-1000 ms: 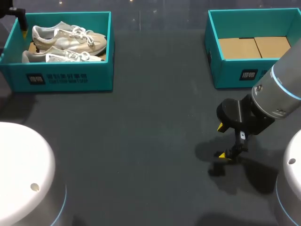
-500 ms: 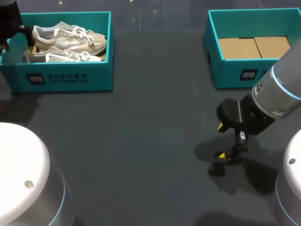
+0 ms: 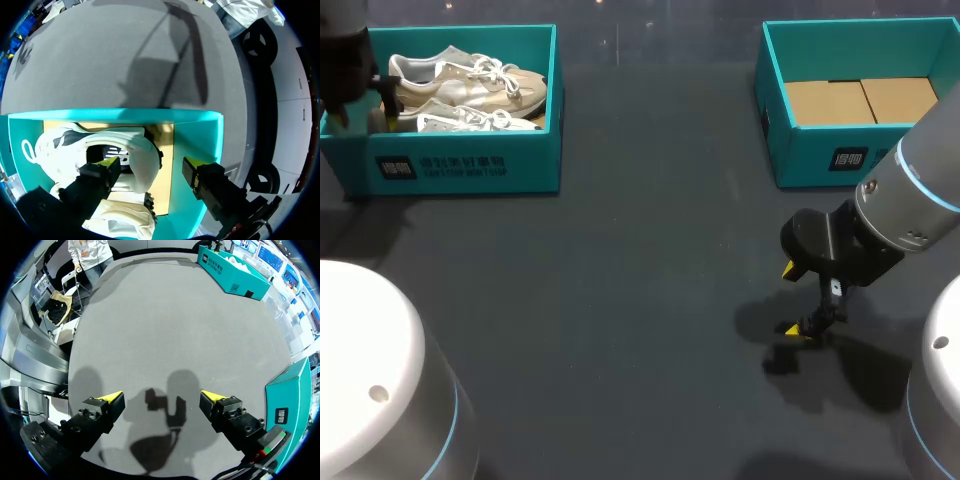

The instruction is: Take the shoe out of the shoebox, open the shoe tongue, remove and reinsert the insole, then place the shoe into the shoebox

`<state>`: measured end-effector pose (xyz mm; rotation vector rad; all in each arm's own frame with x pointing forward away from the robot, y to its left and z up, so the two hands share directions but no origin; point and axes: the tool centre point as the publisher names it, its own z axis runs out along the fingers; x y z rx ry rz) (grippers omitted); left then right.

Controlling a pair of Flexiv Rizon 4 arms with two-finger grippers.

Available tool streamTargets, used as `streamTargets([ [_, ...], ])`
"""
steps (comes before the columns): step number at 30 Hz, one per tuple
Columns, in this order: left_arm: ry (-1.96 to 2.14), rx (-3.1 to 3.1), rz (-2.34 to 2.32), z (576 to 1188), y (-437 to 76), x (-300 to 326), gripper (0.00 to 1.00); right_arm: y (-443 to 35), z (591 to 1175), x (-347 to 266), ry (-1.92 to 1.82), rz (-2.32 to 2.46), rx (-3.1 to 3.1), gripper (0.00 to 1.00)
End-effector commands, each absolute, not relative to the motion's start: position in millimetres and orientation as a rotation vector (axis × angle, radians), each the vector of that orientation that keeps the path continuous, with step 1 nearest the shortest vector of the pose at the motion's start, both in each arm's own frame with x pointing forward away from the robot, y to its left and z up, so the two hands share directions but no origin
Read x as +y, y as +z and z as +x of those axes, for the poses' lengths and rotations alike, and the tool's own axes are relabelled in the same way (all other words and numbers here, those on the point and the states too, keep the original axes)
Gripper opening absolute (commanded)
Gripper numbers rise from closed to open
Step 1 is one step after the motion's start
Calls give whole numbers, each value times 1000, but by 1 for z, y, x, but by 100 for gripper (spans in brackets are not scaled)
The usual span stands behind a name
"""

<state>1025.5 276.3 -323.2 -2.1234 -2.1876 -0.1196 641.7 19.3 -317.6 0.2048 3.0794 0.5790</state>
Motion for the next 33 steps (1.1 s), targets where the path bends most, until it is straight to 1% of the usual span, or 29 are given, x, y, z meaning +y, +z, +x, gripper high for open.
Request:
streamTargets([
  [1, -128, -2190, -2107, 1031, -333, 276, 72, -318, 640, 19, 576, 206, 3076, 100],
  [4, -127, -2184, -2105, 1031, -339, 277, 71, -318, 640, 19, 576, 206, 3076, 100],
  [6, -125, -2176, -2102, 1032, -342, 277, 69, -318, 640, 19, 576, 206, 3076, 100],
  [16, -138, -2149, -2090, 1031, -358, 278, 69, -318, 640, 19, 576, 206, 3076, 100],
  [21, -144, -2136, -2087, 1031, -364, 278, 67, -318, 640, 19, 576, 206, 3076, 100],
  [23, -141, -2128, -2088, 1031, -365, 278, 65, -318, 640, 19, 576, 206, 3076, 100],
  [28, -150, -2108, -2089, 1029, -370, 278, 66, -318, 640, 19, 576, 206, 3076, 100],
  [31, -156, -2099, -2083, 1030, -373, 277, 64, -318, 640, 19, 576, 206, 3076, 100],
  [33, -157, -2095, -2079, 1030, -375, 277, 55, -318, 640, 19, 576, 206, 3076, 100],
])
